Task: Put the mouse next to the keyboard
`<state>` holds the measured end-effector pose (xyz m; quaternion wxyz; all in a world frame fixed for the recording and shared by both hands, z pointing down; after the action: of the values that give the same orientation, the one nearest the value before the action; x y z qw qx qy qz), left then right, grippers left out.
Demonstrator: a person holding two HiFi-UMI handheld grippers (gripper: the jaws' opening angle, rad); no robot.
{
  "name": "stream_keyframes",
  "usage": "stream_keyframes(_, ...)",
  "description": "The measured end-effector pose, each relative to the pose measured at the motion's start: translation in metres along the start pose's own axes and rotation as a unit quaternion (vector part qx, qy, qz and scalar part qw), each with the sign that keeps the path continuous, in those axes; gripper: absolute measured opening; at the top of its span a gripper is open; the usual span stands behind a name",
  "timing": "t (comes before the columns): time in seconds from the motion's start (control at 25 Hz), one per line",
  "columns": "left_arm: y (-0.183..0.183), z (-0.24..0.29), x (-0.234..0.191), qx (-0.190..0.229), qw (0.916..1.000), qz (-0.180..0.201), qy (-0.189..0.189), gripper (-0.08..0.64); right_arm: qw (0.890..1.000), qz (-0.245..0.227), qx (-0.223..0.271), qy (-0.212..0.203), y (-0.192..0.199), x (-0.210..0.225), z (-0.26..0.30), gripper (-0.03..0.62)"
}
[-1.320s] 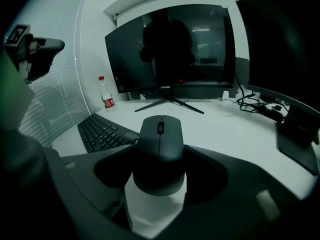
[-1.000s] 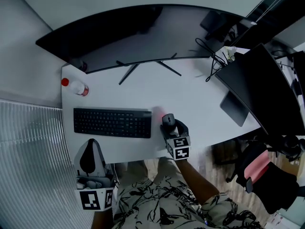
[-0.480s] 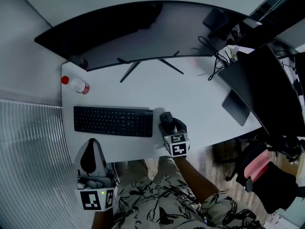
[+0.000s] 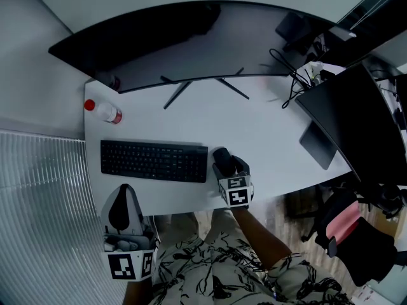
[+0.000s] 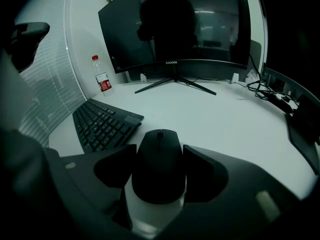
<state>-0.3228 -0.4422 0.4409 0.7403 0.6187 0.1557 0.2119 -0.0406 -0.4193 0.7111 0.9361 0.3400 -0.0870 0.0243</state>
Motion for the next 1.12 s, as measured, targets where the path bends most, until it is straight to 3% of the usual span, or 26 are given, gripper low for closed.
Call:
stream_keyframes(0.32, 0.000, -0.001, -0.001, 0.003, 1.0000, 0.002, -0.003, -0.005, 1.000, -0.017, 0.007, -0.003, -0.001, -0.001, 0.002, 0.310)
stream_keyframes(0.56, -0.012, -0.001, 0.001, 0.020, 0.9997, 0.012, -0.007, -0.005, 0.997, -0.040, 0.056, -0.037, -0.026, 0.002, -0.021, 0.313)
stream_keyframes(0.8, -0.025, -0.006, -0.002, 0.033, 0.9988, 0.033, -0.017, -0.005, 0.983, -0.051, 0.169, -0.059, -0.080, 0.004, -0.080, 0.197)
stream_keyframes(0.92, -0.029, -0.008, 0.001, 0.039, 0.9983, 0.037, -0.020, -0.005, 0.972, -0.048, 0.217, -0.079, -0.097, 0.006, -0.104, 0.097)
stream_keyframes(0.96, -0.030, -0.008, 0.002, 0.041, 0.9983, 0.038, -0.019, -0.005, 0.967, -0.050, 0.235, -0.089, -0.102, 0.005, -0.111, 0.037)
stream_keyframes(1.12, -0.040, -0.005, 0.006, 0.055, 0.9975, 0.044, -0.012, -0.005, 0.955, -0.051, 0.271, -0.107, -0.116, 0.007, -0.136, 0.006)
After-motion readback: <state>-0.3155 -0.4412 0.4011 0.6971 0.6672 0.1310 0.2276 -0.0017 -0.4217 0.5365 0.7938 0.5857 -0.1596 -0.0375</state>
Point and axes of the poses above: the fingertips, and each gripper's own axes: z forward along the fingers, x to its right, y out of its underside, the point moved 7 cm from there along -z, backward along the fingers, and after that the axes turned 5 degrees about z, right-handed, at the moved point
